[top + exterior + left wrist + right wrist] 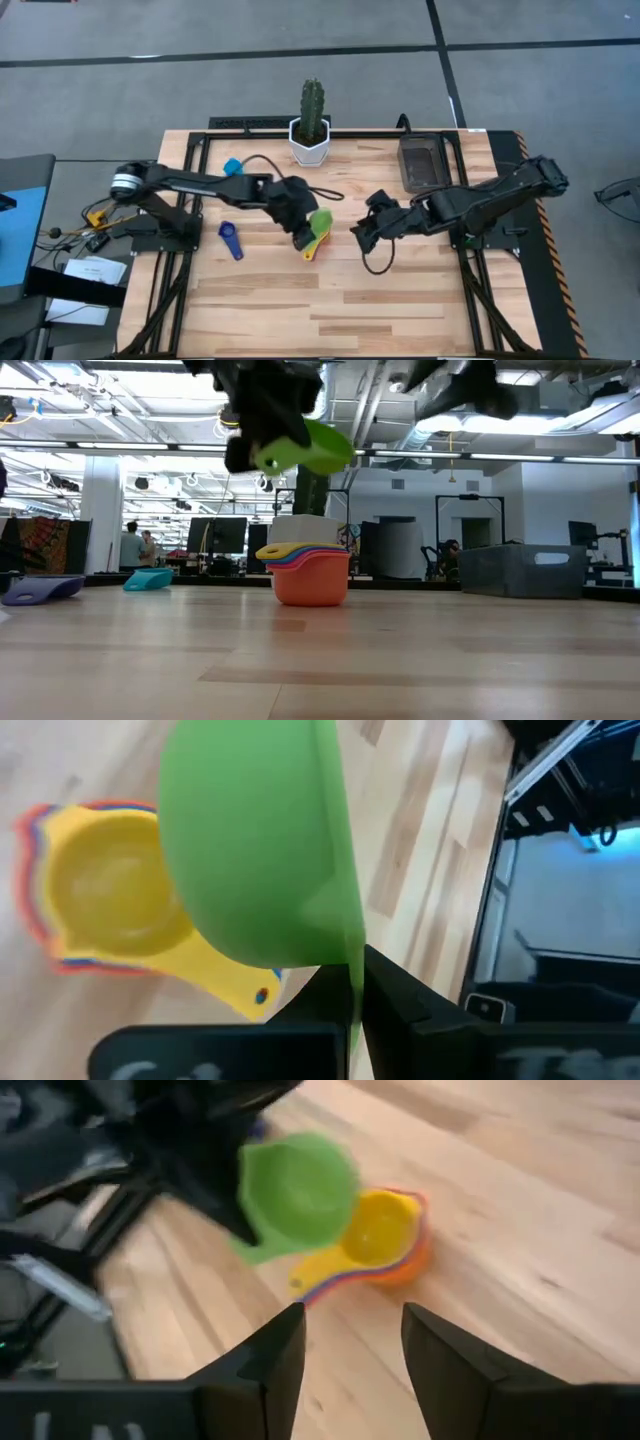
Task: Nest measuring cups in basket
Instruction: Stack the green measuring cup on top of the yellow measuring cup
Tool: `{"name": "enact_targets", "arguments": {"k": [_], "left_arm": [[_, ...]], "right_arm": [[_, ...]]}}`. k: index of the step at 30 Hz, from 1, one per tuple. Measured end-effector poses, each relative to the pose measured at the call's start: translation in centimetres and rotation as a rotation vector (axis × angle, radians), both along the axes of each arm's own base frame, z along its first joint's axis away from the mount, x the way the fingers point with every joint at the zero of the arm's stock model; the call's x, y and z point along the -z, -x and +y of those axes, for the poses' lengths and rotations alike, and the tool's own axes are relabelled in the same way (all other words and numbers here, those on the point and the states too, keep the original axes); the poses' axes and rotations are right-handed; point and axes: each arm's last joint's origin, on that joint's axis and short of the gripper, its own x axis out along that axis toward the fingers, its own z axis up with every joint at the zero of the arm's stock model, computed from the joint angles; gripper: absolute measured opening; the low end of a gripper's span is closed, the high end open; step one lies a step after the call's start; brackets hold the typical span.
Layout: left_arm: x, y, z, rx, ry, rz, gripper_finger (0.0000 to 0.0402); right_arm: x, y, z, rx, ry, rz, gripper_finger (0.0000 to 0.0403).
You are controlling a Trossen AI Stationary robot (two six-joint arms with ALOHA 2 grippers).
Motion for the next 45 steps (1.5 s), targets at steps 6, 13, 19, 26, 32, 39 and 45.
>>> {"name": "enact_targets", "arguments": {"k": [6, 13, 19, 26, 32, 39, 45], "left_arm": [[1.8, -0.8, 0.0, -0.025, 0.044, 0.034, 0.0], [4.4, 0.2, 0.8, -0.112, 0.164, -0.1, 0.0], [6.6, 1.5, 0.8, -0.166, 0.291, -0.145, 0.0], [8.5, 2.7, 0.7, -0.222, 0.389, -0.15, 0.0], [9.0, 3.3, 1.0, -0.195, 0.434, -0.151, 0.0], [9.4, 3.5, 1.9, -0.201, 0.433, -0.137, 0.0], [9.4, 3.5, 2.1, -0.238, 0.429, -0.14, 0.0]], "right_arm": [[-1.0, 3.1, 1.0, 0.072, 0.06, 0.003, 0.0162], [-1.2, 4.8, 2.4, 0.115, 0.1, -0.016, 0.0141], [-0.8, 4.7, 2.6, 0.127, 0.116, 0.0, 0.0127], [-0.8, 4.7, 2.7, 0.121, 0.116, 0.002, 0.0122], [-0.8, 4.7, 2.7, 0.118, 0.117, 0.003, 0.0121], [-0.8, 4.8, 2.8, 0.112, 0.116, 0.002, 0.012], [-0.8, 4.9, 3.1, 0.101, 0.115, 0.0, 0.012]]}}
